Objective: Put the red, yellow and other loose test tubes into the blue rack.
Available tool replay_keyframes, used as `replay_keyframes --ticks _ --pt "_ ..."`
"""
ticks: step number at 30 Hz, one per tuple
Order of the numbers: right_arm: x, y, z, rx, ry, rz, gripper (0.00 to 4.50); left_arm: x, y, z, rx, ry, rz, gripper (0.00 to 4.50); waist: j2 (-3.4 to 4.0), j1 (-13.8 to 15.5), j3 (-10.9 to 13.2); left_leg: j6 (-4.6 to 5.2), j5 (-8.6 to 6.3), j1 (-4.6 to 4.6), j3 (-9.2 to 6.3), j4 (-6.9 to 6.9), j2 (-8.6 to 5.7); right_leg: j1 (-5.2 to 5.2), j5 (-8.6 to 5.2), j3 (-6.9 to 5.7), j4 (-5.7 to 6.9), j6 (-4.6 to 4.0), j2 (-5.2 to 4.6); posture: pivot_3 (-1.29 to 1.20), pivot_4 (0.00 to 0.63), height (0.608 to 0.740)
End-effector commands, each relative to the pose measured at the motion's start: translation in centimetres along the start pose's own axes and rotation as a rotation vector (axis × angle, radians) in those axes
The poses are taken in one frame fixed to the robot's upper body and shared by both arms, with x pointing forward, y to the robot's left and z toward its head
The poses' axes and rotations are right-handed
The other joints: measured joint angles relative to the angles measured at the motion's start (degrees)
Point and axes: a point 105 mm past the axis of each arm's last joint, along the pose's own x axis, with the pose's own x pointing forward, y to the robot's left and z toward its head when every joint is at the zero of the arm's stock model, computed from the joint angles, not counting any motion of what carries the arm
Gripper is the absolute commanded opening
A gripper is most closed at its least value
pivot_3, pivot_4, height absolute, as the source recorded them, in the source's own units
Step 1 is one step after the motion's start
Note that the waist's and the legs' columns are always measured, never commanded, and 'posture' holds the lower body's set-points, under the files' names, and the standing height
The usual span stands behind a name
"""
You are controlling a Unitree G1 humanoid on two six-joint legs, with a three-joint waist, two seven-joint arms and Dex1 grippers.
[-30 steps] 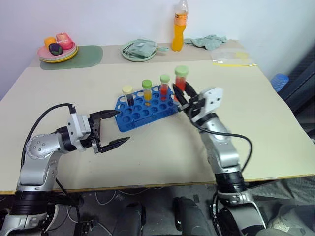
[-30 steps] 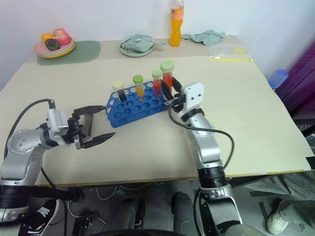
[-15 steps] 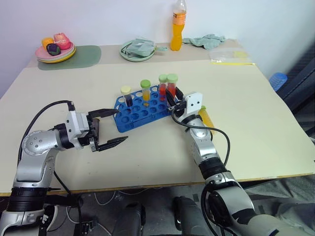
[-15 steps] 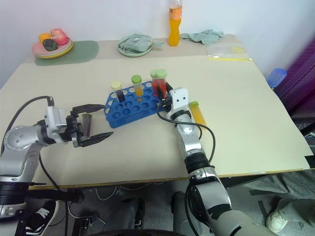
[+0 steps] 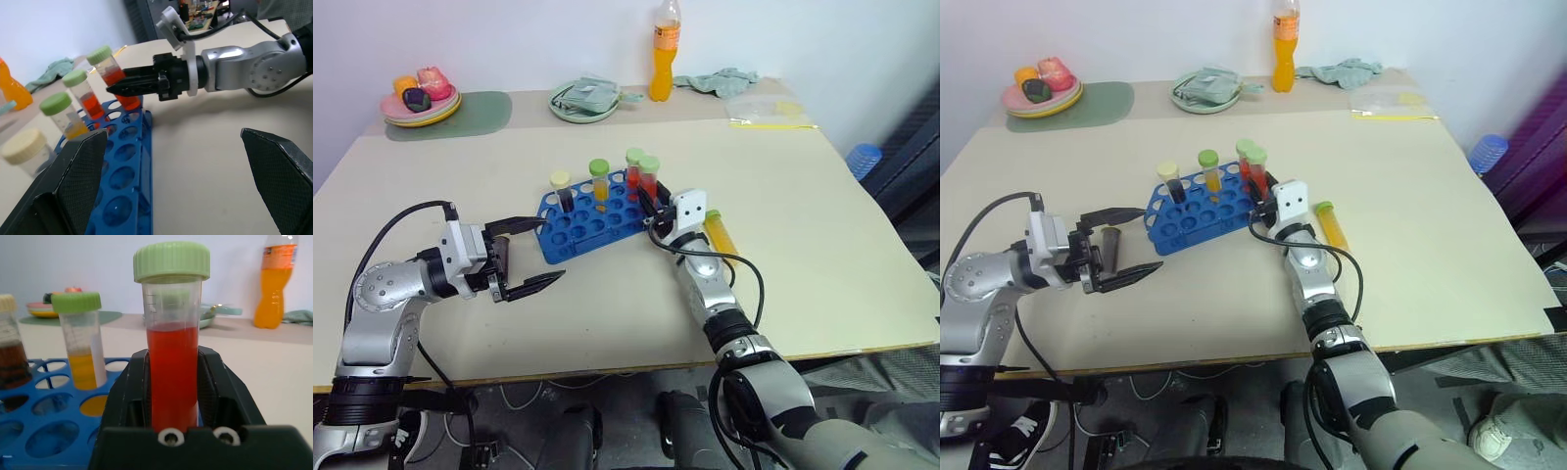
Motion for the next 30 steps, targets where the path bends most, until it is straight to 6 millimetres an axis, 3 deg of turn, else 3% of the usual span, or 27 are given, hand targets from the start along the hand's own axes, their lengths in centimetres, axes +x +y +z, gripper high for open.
replay_keyframes --ticks 1,3,4,7,10,14,17,19,21,24,26,30 --pt "0.2 0.0 1.4 0.023 -0.057 0.021 3.21 -0.4 0.3 1.1 0.039 -0.01 0.015 4.5 0.0 0.0 0.0 0.0 0.0 0.0 0.0 0.0 0.0 0.0 0.0 0.0 0.0 0.0 0.0 0.0 0.15 0.74" --pt "-0.1 0.0 1.3 -0.015 -0.048 0.031 4.23 -0.4 0.3 1.1 0.037 -0.009 0.016 4.5 0.0 0.1 0.0 0.0 0.0 0.0 0.0 0.0 0.0 0.0 0.0 0.01 0.0 0.0 -0.01 0.0 0.15 0.74" --pt "0.0 0.0 2.0 -0.126 -0.023 0.062 4.44 -0.4 0.2 1.1 0.038 -0.01 0.017 4.5 0.01 0.1 0.0 0.0 0.0 0.0 0.0 0.0 0.0 -0.01 0.0 0.01 0.01 0.0 -0.01 0.0 0.15 0.74" --pt "-0.2 0.0 5.1 -0.309 0.026 0.134 4.44 -0.3 -0.1 1.1 0.039 -0.008 0.015 4.5 0.03 0.5 0.0 0.0 0.0 -0.04 0.02 0.01 -0.05 -0.07 0.0 0.03 0.06 0.0 -0.06 0.0 0.15 0.74" --pt "-1.4 -0.9 8.6 -0.312 0.051 0.145 4.44 0.0 -0.5 1.1 0.033 -0.018 0.014 4.5 0.02 0.5 0.0 0.01 0.0 -0.15 0.0 0.06 -0.07 -0.17 0.0 0.03 0.1 0.0 -0.1 0.0 0.15 0.74" --pt "-3.5 -4.1 11.2 -0.344 0.18 0.077 4.44 0.4 -0.6 1.1 0.029 -0.032 0.016 4.5 -0.01 0.8 0.0 0.02 -0.01 -0.14 -0.02 0.06 -0.06 -0.14 -0.01 0.0 0.09 -0.01 -0.07 0.0 0.15 0.74" --pt "-6.0 -5.4 9.9 -0.146 0.476 0.08 4.44 0.7 -0.9 0.8 0.023 -0.039 0.007 4.5 -0.02 0.9 0.0 0.05 -0.02 -0.13 -0.02 0.06 -0.06 -0.08 -0.01 -0.01 0.04 -0.01 -0.08 0.0 0.15 0.74" --pt "-7.2 -5.6 9.7 -0.113 0.578 0.088 4.44 0.9 -1.0 0.7 0.019 -0.039 0.002 4.5 -0.01 1.0 0.0 0.06 -0.02 -0.13 -0.02 0.05 -0.04 -0.06 -0.01 -0.02 0.01 -0.01 -0.08 0.0 0.15 0.74" --pt "-8.9 -5.7 8.6 -0.09 0.789 0.099 4.44 1.0 -1.2 0.7 0.007 -0.046 -0.008 4.5 0.0 0.8 0.0 0.08 -0.02 -0.13 0.0 0.05 -0.03 -0.07 -0.01 -0.02 -0.01 -0.01 -0.07 0.0 0.15 0.74" --pt "-11.1 -7.5 6.8 -0.067 1.11 0.009 4.44 1.2 -1.4 0.5 0.01 -0.048 -0.022 4.5 0.02 0.5 0.0 0.12 0.0 -0.14 0.03 0.04 -0.03 -0.08 -0.01 -0.02 -0.01 -0.01 -0.09 0.0 0.15 0.74" --pt "-11.0 -8.9 6.7 -0.046 1.159 -0.077 4.44 1.3 -1.5 0.5 0.01 -0.051 -0.023 4.5 0.01 0.4 0.0 0.14 0.0 -0.13 0.02 0.04 -0.01 -0.06 -0.01 -0.04 -0.06 -0.01 -0.08 0.0 0.15 0.74" --pt "-9.6 -9.0 6.1 0.038 1.187 -0.109 4.44 1.5 -1.7 0.4 0.008 -0.058 -0.01 4.5 0.01 0.4 0.0 0.16 -0.01 -0.17 0.03 0.02 -0.02 -0.06 0.0 -0.04 -0.12 -0.01 -0.07 0.0 0.15 0.74"
